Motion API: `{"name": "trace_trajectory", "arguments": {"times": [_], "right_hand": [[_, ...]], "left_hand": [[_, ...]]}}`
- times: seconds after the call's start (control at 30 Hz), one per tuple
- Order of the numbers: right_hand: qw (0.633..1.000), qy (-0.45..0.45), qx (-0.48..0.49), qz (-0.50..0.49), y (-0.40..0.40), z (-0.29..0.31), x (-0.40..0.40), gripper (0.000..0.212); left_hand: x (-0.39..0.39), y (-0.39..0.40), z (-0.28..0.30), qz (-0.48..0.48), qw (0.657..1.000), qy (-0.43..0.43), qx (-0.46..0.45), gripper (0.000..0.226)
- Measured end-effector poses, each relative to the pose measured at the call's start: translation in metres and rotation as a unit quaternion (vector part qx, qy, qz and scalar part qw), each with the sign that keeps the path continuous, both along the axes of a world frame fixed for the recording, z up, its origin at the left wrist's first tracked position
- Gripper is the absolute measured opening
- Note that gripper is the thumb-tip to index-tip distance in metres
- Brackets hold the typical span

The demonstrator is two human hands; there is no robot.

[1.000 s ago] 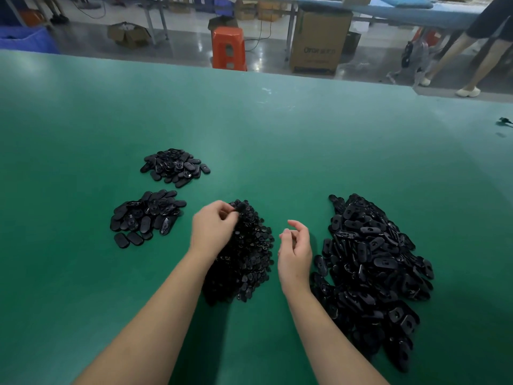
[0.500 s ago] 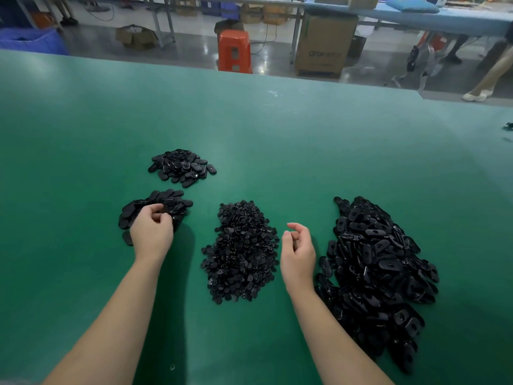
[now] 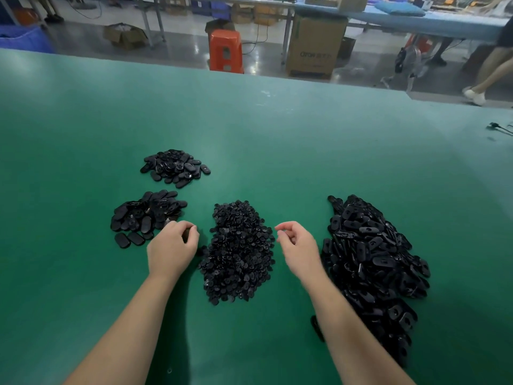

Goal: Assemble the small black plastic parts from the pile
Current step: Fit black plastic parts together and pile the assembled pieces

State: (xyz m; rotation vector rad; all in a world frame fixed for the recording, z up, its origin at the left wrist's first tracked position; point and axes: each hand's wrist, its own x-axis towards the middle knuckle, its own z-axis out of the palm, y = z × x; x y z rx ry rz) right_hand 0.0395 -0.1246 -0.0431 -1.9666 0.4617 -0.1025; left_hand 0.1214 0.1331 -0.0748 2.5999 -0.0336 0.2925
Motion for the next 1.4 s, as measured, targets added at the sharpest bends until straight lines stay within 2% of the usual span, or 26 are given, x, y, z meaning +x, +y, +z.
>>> {"name": "trace_trajectory", "arguments": {"times": [0.07,0.1,0.17,0.23,0.3,0.37,0.57,0.7,0.8,0.9,0.97,1.03,1.07,1.13,1.2,1.27,1.33,1.4], "right_hand": [[0.983,0.066,-0.120,0.119,-0.024,0.017,0.000,0.007],[0.958,0.107,-0.199,0.174,-0.035,0.025,0.000,0.004],[0.893,0.181,-0.343,0.229,-0.052,0.040,0.002,0.019],[0.840,0.240,-0.423,0.242,-0.063,0.050,0.003,0.032],[0.797,0.281,-0.462,0.269,-0.069,0.053,0.003,0.041],[0.774,0.300,-0.476,0.291,-0.070,0.053,0.002,0.045],[0.765,0.290,-0.492,0.299,-0.068,0.047,0.000,0.032],[0.780,0.276,-0.482,0.289,-0.069,0.046,0.002,0.019],[0.819,0.228,-0.458,0.260,-0.071,0.056,0.006,0.008],[0.876,0.160,-0.407,0.207,-0.068,0.069,0.012,0.008],[0.930,0.103,-0.316,0.155,-0.062,0.071,0.016,0.006],[0.981,0.059,-0.164,0.089,-0.050,0.066,0.018,0.005],[0.994,0.041,-0.082,0.059,-0.044,0.062,0.019,0.007],[0.998,0.004,0.059,0.007,-0.030,0.050,0.018,0.012],[0.986,-0.037,0.154,-0.051,-0.017,0.035,0.016,0.010],[0.975,-0.065,0.188,-0.101,-0.006,0.020,0.013,0.015],[0.971,-0.076,0.184,-0.136,0.002,0.005,0.010,0.023],[0.966,-0.084,0.183,-0.163,0.008,-0.006,0.007,0.023]], "left_hand": [[0.000,-0.001,0.000,0.002,1.000,-0.001,0.003,0.015],[0.000,-0.001,0.000,0.003,1.000,-0.002,0.003,0.016],[0.001,0.001,0.000,0.005,1.000,-0.003,0.003,0.016],[0.001,0.001,-0.001,0.003,1.000,-0.003,0.003,0.017],[0.001,0.001,-0.002,0.002,1.000,-0.001,0.002,0.017],[0.001,0.001,-0.002,0.003,1.000,0.000,0.000,0.018],[0.000,0.002,-0.002,0.005,1.000,0.005,-0.005,0.018],[0.001,0.002,-0.003,0.007,1.000,0.008,-0.007,0.018],[0.001,0.002,-0.002,0.008,1.000,0.007,-0.008,0.019],[0.001,0.002,-0.002,0.008,1.000,0.011,-0.003,0.019],[0.002,0.002,-0.003,0.009,1.000,0.012,-0.004,0.019],[0.002,0.002,-0.003,0.009,1.000,0.012,-0.003,0.018],[0.002,0.002,-0.003,0.009,1.000,0.013,-0.003,0.018],[0.001,0.002,-0.003,0.007,1.000,0.012,-0.005,0.018],[0.001,0.003,-0.002,0.005,1.000,0.013,-0.008,0.019],[0.001,0.003,-0.002,0.002,1.000,0.013,-0.009,0.021],[0.001,0.003,-0.002,0.002,1.000,0.013,-0.011,0.022],[0.001,0.003,-0.002,0.003,1.000,0.012,-0.012,0.022]]}}
